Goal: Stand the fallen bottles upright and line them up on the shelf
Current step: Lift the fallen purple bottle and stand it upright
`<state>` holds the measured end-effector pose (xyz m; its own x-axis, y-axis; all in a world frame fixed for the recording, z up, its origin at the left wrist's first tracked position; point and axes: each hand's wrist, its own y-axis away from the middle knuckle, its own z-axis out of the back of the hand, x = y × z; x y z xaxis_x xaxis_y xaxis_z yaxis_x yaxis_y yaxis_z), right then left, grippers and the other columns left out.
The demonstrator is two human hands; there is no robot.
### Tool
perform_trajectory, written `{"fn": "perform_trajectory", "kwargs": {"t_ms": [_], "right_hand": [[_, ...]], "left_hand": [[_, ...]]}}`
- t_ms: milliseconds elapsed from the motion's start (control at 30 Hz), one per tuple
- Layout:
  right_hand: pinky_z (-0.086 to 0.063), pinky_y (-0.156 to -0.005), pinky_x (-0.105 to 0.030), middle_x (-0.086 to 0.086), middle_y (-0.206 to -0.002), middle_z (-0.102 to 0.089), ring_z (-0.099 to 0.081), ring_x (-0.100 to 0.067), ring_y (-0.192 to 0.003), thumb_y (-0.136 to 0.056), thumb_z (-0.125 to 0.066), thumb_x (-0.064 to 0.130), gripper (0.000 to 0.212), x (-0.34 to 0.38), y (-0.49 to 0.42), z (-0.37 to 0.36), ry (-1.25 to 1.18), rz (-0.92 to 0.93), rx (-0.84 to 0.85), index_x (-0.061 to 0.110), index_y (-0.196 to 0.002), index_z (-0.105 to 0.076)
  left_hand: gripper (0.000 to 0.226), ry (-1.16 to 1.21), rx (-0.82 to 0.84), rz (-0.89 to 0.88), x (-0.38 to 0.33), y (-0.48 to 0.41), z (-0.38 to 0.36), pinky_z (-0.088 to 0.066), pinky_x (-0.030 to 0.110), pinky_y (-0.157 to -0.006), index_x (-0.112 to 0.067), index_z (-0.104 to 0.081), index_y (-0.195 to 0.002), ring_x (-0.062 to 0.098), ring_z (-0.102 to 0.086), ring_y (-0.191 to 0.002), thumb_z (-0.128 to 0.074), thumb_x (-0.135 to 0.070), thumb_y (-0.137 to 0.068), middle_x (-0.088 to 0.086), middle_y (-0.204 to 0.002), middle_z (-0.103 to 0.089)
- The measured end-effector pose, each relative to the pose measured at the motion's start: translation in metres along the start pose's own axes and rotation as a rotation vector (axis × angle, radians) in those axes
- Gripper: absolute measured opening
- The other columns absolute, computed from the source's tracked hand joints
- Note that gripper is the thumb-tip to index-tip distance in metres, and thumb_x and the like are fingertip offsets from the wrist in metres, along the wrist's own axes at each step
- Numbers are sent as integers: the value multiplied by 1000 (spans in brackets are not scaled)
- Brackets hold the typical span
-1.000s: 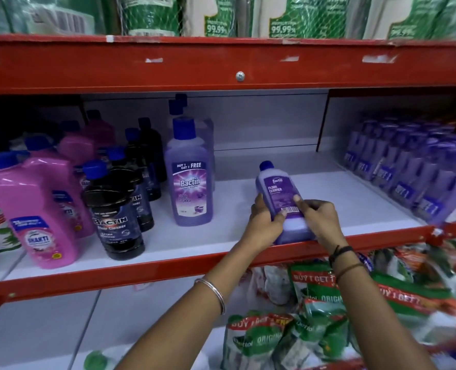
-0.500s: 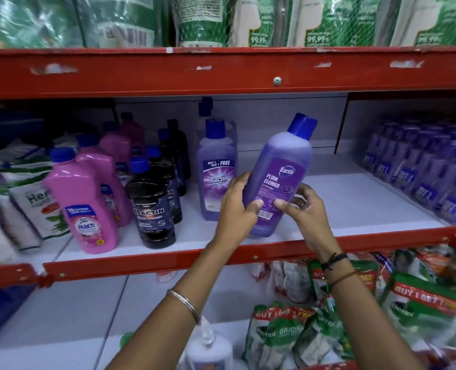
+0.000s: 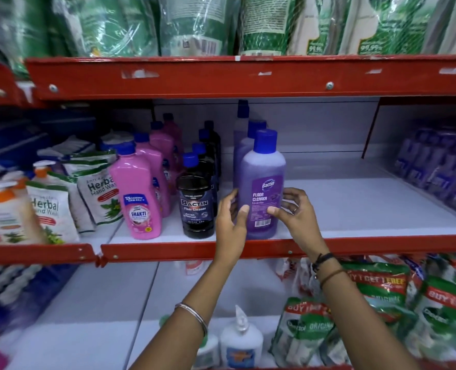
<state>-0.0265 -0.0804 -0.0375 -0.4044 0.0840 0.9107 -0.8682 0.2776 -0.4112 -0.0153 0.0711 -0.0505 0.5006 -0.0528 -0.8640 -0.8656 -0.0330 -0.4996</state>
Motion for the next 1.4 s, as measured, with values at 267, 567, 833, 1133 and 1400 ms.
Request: {"fn": "perform_trajectory", "kwargs": {"t_ms": [267, 567, 833, 1133, 1400], "right_hand": [[-52, -91, -24, 4, -115, -61, -61, -17, -110, -87, -61, 19, 27, -5, 17, -9, 121, 77, -44, 17, -114, -55], [-55, -82, -22, 2, -117, -62, -65, -8, -102, -79, -60, 39, 52, 1, 15, -11, 12, -55, 177, 24, -125, -41], [-56, -75, -21, -1, -105, -68, -68, -13, -95, -92, -51, 28, 22, -6, 2, -10, 1, -44, 66, 16, -107, -60], [-50, -96, -37, -11, -119, -64, -61, -22, -111, -94, -32, 49, 52, 1, 2, -4, -213, -216, -83, 10, -117, -58], [-42, -105, -39, -12, -131, -58, -57, -22, -118, -57, -36, 89, 111, 10, 14, -2, -222, -232, 17, 6, -130, -50]], "left_hand": [[28, 63, 64, 144, 5, -15, 10, -50, 14, -77, -22, -60, -95, -5, -61, -83, -50, 3, -89, -3, -95, -65], [80, -40, 222, 180, 4, -14, 6, -41, 4, -89, -15, -28, -137, -12, -51, -109, -75, -21, -73, -10, -125, -49], [51, -187, 62, 99, 3, -5, 4, -48, 36, -99, -31, -35, -129, 9, -55, -114, -59, -31, -84, 1, -129, -53], [41, -70, 162, 142, -24, -3, 13, -36, 33, -109, -51, -32, -130, 9, -40, -132, -28, -59, -90, -12, -146, -39], [74, -191, 308, 130, -28, 3, 18, -27, 50, -116, -63, -10, -134, 16, -27, -142, -7, -88, -65, -12, -155, -25]]}}
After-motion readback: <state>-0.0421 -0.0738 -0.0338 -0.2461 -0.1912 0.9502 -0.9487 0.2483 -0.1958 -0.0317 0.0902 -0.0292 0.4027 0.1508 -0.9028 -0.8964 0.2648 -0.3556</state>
